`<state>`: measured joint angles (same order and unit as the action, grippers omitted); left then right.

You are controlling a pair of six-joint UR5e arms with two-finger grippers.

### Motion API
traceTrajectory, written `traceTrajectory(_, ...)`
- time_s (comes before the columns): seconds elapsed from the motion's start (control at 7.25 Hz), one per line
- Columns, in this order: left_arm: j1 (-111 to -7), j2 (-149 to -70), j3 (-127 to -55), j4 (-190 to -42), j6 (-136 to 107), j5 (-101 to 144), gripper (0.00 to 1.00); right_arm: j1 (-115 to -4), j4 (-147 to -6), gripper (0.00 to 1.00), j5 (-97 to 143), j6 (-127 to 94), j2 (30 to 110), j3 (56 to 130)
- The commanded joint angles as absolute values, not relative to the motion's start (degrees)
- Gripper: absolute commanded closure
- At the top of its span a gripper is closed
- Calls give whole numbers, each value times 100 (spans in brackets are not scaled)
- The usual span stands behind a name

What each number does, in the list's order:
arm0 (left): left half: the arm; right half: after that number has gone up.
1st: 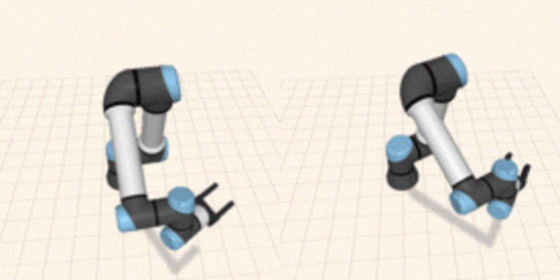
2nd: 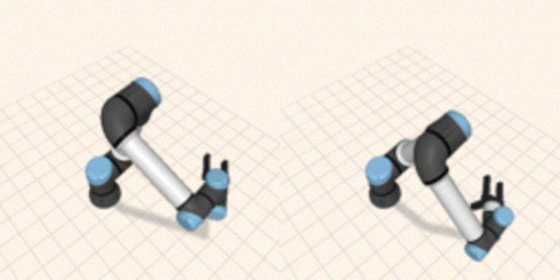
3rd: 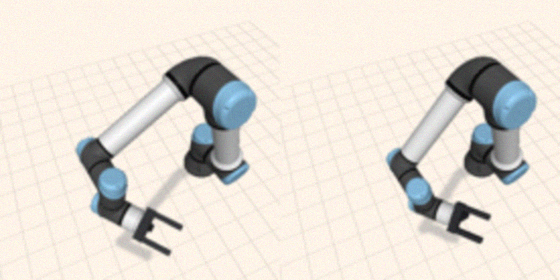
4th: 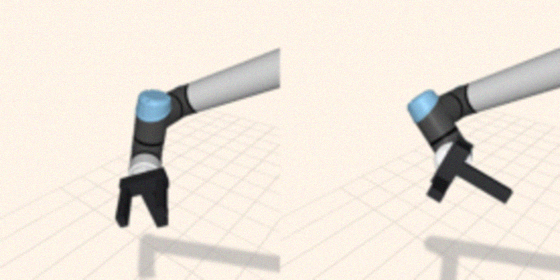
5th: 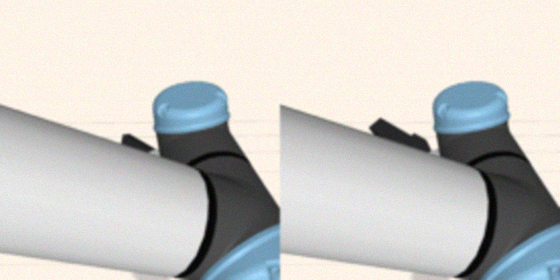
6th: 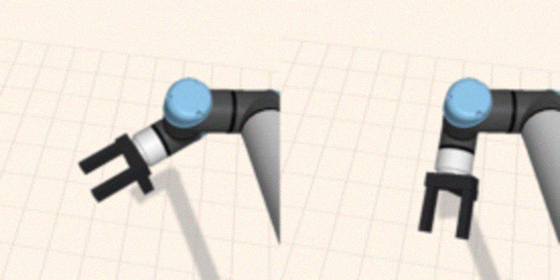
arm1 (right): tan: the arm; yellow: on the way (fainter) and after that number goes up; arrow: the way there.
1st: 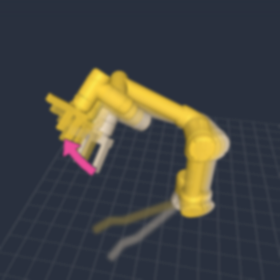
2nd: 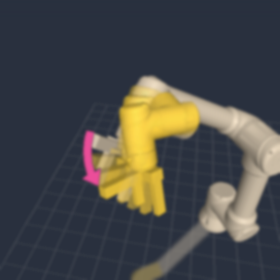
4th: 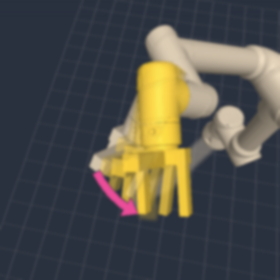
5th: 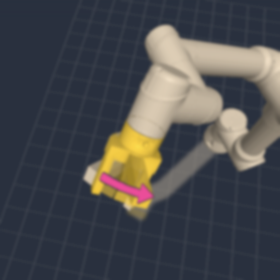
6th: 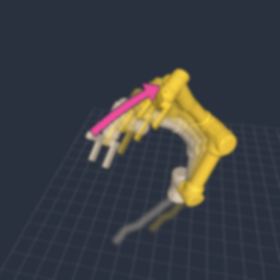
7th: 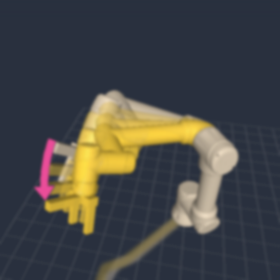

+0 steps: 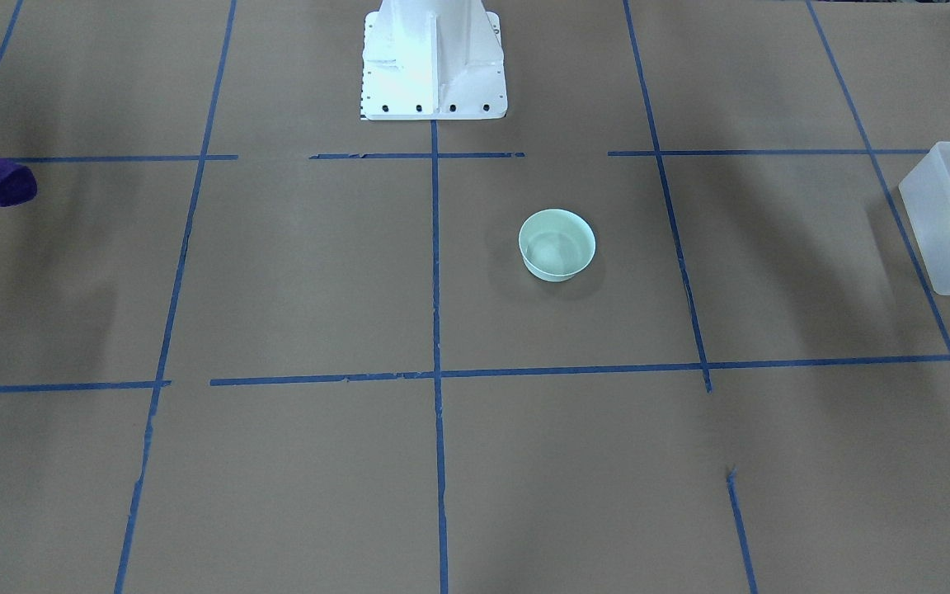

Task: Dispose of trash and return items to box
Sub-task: 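Carry cloth into pink bin with right gripper while left drops cup in clear bin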

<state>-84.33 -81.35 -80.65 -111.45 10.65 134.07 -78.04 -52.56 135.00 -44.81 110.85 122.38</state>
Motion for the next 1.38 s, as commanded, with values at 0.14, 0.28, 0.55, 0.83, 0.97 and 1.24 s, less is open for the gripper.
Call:
traceTrajectory(0.14, -8385, -8147, -7866, -11478, 1107, 13491, 23, -8208, -5256, 100, 13500, -3930, 11066, 12243)
traceTrajectory(0.28, -8385, -8147, -7910, -11566, 1107, 13483, 1, -8270, -5256, 100, 13500, -3850, 11065, 12234)
traceTrajectory(0.55, -8402, -8121, -8469, -11462, 1107, 13404, 0, -8306, -5256, 100, 13500, -3788, 11057, 12226)
traceTrajectory(0.83, -8428, -8086, -8927, -11059, 1622, 13029, 0, -8279, -5265, 100, 13500, -3753, 11065, 12199)
traceTrajectory(0.97, -8655, -8112, -9547, -10265, 1922, 12703, 0, -8332, -5273, 100, 13491, -3414, 11092, 12095)
traceTrajectory(1.24, -9026, -8165, -10868, -9239, 1785, 12559, 0, -8804, -5779, 100, 13500, -2310, 11074, 11971)
